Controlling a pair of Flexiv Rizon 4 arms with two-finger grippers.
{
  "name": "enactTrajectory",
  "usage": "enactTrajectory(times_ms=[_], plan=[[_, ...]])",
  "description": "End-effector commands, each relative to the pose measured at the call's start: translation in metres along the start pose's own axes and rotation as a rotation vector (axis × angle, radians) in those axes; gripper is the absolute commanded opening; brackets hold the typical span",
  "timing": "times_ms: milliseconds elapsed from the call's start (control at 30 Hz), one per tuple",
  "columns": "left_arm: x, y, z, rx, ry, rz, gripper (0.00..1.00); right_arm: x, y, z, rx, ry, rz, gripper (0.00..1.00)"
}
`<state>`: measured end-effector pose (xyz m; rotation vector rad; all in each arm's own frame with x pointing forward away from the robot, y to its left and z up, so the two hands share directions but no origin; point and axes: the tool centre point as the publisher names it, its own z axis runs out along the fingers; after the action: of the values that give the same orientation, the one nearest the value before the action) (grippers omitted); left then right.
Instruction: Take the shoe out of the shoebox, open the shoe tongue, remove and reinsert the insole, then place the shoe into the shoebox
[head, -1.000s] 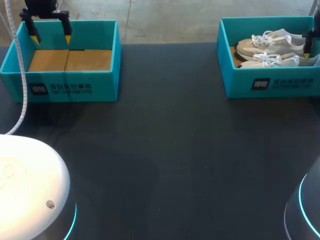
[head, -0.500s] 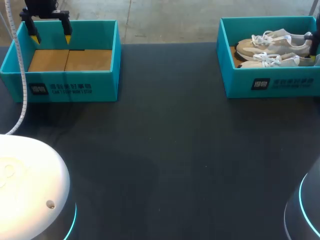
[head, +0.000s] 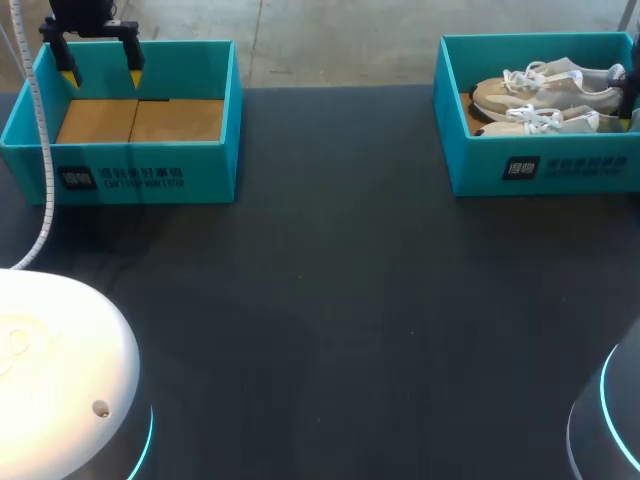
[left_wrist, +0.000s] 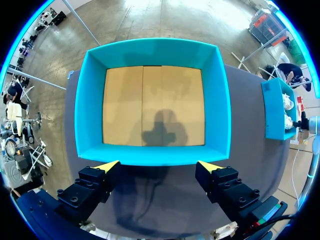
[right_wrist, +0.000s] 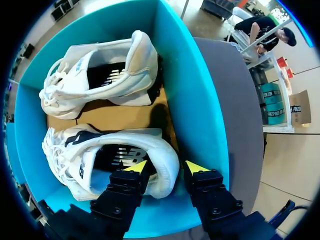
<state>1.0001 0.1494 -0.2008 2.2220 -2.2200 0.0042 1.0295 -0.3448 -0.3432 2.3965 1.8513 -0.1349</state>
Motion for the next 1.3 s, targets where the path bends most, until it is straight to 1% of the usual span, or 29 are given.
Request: enactTrajectory(times_ms=[33, 200, 667, 800, 867, 900, 1000, 1100, 1133, 1167, 1300], plan=[[0.0, 0.0, 0.0, -0.001, -0.001, 0.0, 1.0, 0.0, 0.003, 0.007, 0.004, 0.006, 0.003, 0.44], [0.0, 0.0, 0.0, -0.001, -0.001, 0.0, 1.0, 0.0, 0.003, 0.012, 0.011, 0.01, 0.007, 0.44], [0.0, 0.0, 0.0, -0.001, -0.001, 0.0, 1.0, 0.005, 0.003, 0.035, 0.035, 0.02, 0.014, 0.47], [0.0, 0.0, 0.0, -0.001, -0.001, 0.0, 1.0, 0.004, 0.002, 0.038, 0.046, 0.011, 0.02, 0.46], [0.0, 0.0, 0.0, -0.001, -0.001, 0.0, 1.0, 0.002, 0.002, 0.038, 0.048, 0.006, 0.024, 0.43], [0.0, 0.0, 0.0, -0.001, -0.001, 0.0, 1.0, 0.002, 0.002, 0.038, 0.048, 0.006, 0.026, 0.38], [0.0, 0.0, 0.0, -0.001, -0.001, 0.0, 1.0, 0.0, 0.002, 0.036, 0.044, -0.002, 0.029, 0.32], [0.0, 0.0, 0.0, -0.001, -0.001, 0.0, 1.0, 0.0, 0.001, 0.034, 0.041, -0.006, 0.031, 0.15], [0.0, 0.0, 0.0, -0.001, -0.001, 0.0, 1.0, 0.0, 0.001, 0.034, 0.04, -0.008, 0.031, 0.05], [0.0, 0.0, 0.0, -0.001, -0.001, 0.0, 1.0, 0.0, 0.001, 0.034, 0.039, -0.009, 0.032, 0.0], [0.0, 0.0, 0.0, -0.001, -0.001, 0.0, 1.0, 0.0, 0.001, 0.032, 0.036, -0.015, 0.034, 0.0]])
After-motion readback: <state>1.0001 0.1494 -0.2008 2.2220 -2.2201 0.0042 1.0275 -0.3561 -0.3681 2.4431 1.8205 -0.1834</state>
